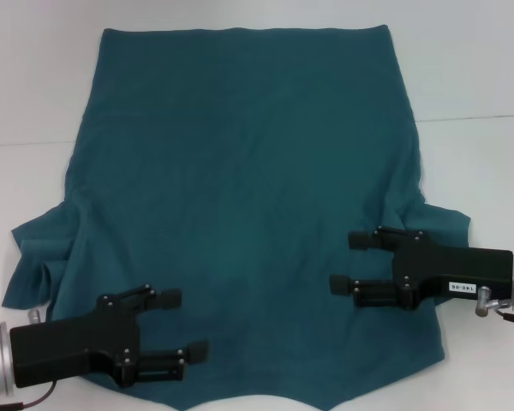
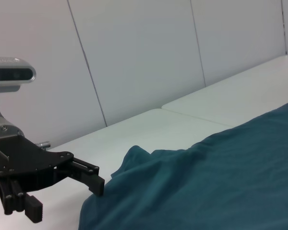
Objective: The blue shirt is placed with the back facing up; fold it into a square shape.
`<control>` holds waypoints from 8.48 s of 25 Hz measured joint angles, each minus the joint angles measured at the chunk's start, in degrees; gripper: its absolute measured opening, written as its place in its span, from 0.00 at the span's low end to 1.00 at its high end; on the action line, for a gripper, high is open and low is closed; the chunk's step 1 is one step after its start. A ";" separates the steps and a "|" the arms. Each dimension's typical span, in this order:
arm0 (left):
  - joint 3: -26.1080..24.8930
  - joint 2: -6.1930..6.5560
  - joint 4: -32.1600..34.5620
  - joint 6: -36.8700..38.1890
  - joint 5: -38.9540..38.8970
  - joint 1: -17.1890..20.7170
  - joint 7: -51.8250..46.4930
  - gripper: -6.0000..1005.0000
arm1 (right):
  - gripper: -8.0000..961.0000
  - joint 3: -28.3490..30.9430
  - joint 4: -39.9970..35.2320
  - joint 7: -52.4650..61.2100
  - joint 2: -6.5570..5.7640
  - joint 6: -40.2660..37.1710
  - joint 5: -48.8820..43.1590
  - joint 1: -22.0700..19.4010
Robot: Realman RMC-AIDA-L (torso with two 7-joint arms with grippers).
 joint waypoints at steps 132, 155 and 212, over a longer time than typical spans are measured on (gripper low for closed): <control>-11.66 2.57 6.62 -32.64 3.95 -0.79 -29.05 0.04 | 0.98 6.55 -0.14 7.18 2.06 1.58 1.25 1.72; -10.00 2.88 10.99 -23.84 5.02 -2.07 -32.26 0.05 | 0.98 6.54 0.20 7.15 2.94 2.59 1.34 2.09; -8.68 -0.88 1.81 -19.99 -9.76 2.15 -13.45 0.95 | 0.98 6.23 -2.91 34.35 -3.54 4.86 1.09 2.02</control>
